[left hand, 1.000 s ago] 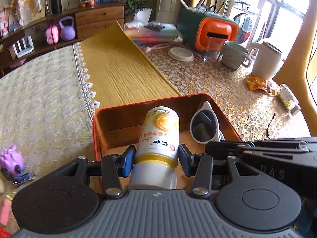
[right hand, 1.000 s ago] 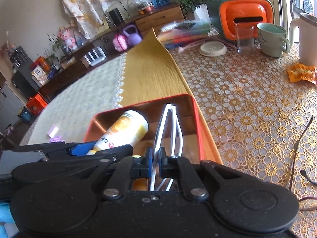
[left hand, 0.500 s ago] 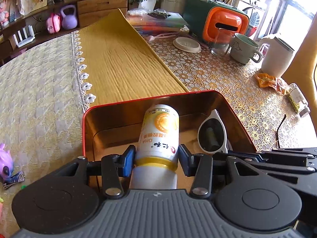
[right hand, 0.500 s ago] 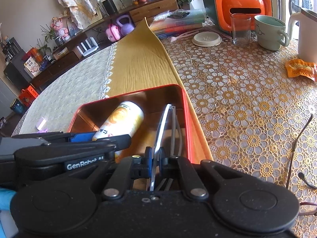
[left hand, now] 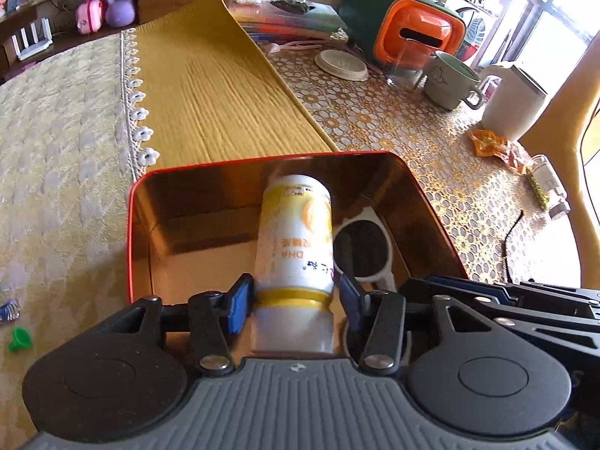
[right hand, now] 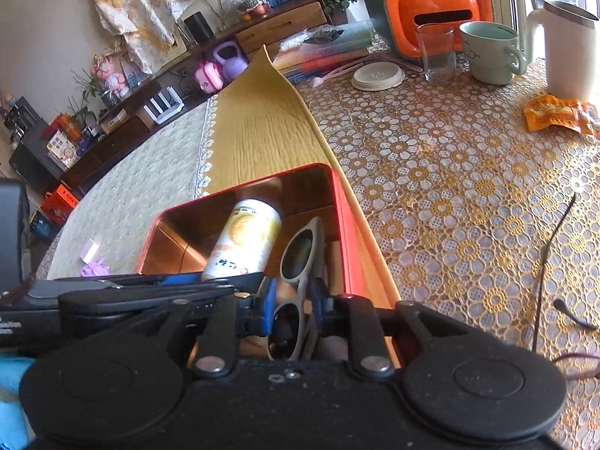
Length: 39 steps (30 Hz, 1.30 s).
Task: Organize rigid objects
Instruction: 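Open the left gripper over the tin while the right gripper releases the sunglasses inside, then move the left tool to the red packet while the right tool approaches the clear box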
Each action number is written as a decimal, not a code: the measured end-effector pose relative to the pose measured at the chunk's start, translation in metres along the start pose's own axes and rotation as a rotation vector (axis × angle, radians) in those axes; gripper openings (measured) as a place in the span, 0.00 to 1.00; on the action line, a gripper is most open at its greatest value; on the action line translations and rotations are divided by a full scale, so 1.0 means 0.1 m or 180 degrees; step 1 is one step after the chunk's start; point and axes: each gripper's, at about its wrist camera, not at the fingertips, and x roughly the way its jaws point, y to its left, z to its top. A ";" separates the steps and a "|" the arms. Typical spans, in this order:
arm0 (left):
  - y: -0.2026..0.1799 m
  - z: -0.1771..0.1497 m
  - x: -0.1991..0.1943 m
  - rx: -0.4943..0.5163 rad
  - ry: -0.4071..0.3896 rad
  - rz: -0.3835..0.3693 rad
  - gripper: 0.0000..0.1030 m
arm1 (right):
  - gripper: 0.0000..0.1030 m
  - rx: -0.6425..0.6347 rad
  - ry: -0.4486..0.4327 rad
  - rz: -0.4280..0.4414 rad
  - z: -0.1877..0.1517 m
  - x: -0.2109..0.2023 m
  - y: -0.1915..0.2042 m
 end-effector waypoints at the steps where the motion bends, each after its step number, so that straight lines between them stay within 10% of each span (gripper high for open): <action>1: -0.01 -0.01 -0.01 0.0009 0.0001 -0.0013 0.52 | 0.28 0.0003 -0.0014 -0.0008 -0.01 -0.03 -0.01; 39: 0.78 -0.83 -1.72 0.0379 -0.0788 0.0049 0.64 | 0.54 -0.0494 -0.0268 0.0402 -0.49 -0.70 0.99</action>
